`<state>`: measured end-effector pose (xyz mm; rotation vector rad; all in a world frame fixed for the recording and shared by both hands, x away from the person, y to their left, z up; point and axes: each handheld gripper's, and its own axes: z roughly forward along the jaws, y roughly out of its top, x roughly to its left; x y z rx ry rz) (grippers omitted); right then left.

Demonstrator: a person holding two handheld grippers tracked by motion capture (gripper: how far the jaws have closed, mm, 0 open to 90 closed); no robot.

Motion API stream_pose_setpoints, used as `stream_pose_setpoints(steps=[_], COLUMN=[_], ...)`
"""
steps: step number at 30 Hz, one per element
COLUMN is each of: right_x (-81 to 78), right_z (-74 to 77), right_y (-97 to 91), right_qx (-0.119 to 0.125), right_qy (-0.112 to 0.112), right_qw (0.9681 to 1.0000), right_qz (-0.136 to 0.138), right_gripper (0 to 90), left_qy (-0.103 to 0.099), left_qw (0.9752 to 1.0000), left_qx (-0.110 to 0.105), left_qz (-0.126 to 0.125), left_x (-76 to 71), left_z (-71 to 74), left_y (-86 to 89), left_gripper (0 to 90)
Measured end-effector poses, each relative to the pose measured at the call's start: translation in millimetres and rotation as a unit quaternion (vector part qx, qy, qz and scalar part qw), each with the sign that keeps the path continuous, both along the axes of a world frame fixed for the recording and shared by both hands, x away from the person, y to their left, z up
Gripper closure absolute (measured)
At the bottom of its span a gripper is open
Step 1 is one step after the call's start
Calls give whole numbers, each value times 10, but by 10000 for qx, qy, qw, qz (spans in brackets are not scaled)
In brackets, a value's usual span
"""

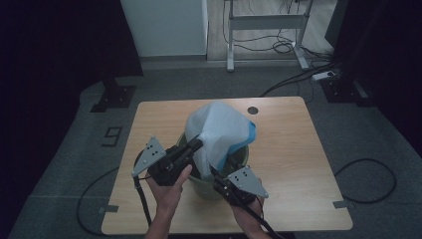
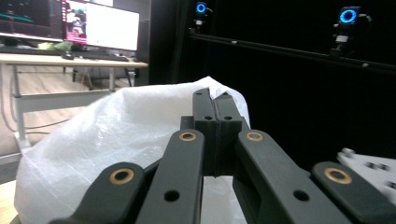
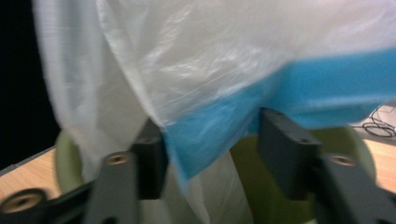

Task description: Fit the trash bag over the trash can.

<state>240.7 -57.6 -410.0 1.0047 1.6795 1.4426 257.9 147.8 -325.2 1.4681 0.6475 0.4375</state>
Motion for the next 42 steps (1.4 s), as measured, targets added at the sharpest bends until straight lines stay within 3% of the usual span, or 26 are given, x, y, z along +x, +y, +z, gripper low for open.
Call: stream_pose_setpoints(steps=[5,10,17,20,22,24,29,31,36,42], right_x=[47,65,55,7,-34,-60,-73,-56,19,34], right_z=[58,173,362,457,513,538,521,508,519,561], right_y=[-144,-336,-567,-650,-687,-699,-705,-734,-794,-802], right_qx=[136,423,711,812,852,797,586,513,456,510], right_qy=[-172,-387,-718,-955,-1068,-1165,-1234,-1243,-1214,-1237], right_qw=[9997,9979,9933,9903,9891,9886,9897,9898,9898,9893], right_qz=[-103,-313,-560,-596,-552,-522,-435,-479,-595,-577], right_gripper=[752,861,879,881,881,881,882,883,883,884], left_qy=[1,34,176,231,289,279,406,370,397,487], left_qw=[10000,9996,9977,9951,9920,9915,9910,9918,9919,9882], left_qx=[-32,47,322,536,736,810,735,666,628,1214], left_qz=[-79,-263,-576,-795,-980,-979,-1044,-1028,-1031,-799], left_x=[-15,-23,-12,-17,-26,-46,-76,-99,-102,-57], left_z=[-19,-83,-216,-279,-314,-338,-312,-257,-164,-303], left_y=[45,72,24,-35,-78,-96,-39,24,70,-106], left_gripper=[900,900,900,900,900,897,571,474,427,492])
